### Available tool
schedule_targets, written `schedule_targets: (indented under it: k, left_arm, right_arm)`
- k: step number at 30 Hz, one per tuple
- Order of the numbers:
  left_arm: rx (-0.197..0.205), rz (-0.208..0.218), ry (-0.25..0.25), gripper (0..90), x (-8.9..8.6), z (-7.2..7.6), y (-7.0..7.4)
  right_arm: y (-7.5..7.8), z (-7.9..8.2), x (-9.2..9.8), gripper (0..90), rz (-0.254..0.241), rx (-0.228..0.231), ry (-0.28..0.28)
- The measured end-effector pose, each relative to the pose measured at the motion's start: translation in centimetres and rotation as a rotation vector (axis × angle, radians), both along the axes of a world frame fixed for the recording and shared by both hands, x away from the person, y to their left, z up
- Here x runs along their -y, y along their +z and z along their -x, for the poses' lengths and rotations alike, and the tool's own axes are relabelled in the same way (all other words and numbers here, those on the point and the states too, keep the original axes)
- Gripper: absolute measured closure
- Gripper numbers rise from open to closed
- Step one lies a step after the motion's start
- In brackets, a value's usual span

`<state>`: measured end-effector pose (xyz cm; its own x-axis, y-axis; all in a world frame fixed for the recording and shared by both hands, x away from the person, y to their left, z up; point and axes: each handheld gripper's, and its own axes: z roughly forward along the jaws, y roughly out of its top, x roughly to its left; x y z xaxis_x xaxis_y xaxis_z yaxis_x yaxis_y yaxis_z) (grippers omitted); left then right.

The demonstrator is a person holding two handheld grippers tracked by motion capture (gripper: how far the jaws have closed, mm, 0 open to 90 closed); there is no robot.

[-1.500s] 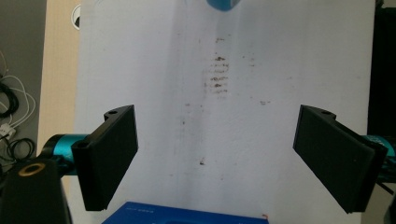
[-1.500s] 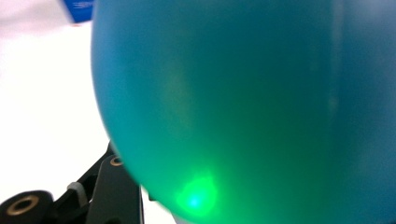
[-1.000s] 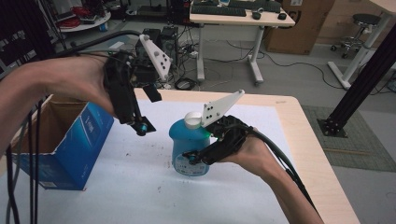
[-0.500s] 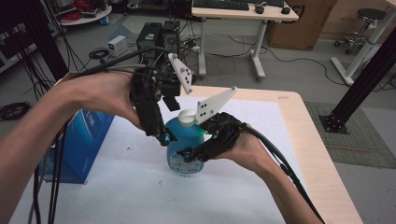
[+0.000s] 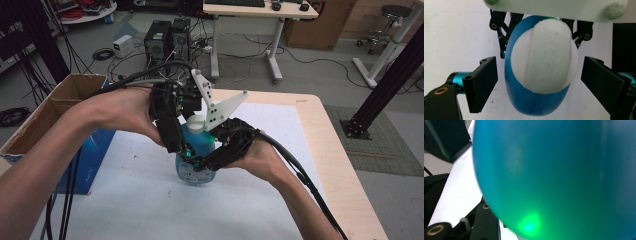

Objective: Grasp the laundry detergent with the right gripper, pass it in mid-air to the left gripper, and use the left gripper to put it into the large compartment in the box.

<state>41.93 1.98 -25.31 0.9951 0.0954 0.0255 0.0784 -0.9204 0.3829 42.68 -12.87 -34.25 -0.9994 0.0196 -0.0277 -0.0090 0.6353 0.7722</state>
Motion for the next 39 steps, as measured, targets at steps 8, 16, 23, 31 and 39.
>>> schedule_targets:
  k: [8, 16, 23, 31, 39]
  left_arm:
    - [-0.002, -0.01, 0.0, 14.1, 0.35, 0.03, -0.35]
    - [0.002, -0.014, 0.015, 18.1, 0.42, 0.01, -0.54]
    - [0.007, -0.017, 0.008, 22.6, 0.47, -0.02, -0.55]
    - [0.002, -0.023, 0.003, 26.9, 0.6, 0.02, -0.61]
    - [0.006, -0.024, 0.003, 30.5, 0.62, 0.06, -0.64]
  right_arm:
    - [-0.2, 0.06, -0.17, 45.9, 0.006, -0.012, -0.001]
    - [-0.31, 0.15, -0.29, 45.9, 0.004, -0.015, -0.009]
    - [-0.42, 0.04, -0.26, 45.8, 0.001, -0.007, -0.014]
    - [-0.48, -0.02, -0.23, 45.9, 0.003, -0.005, -0.012]
    - [-0.49, 0.03, -0.24, 45.8, -0.002, 0.002, -0.013]
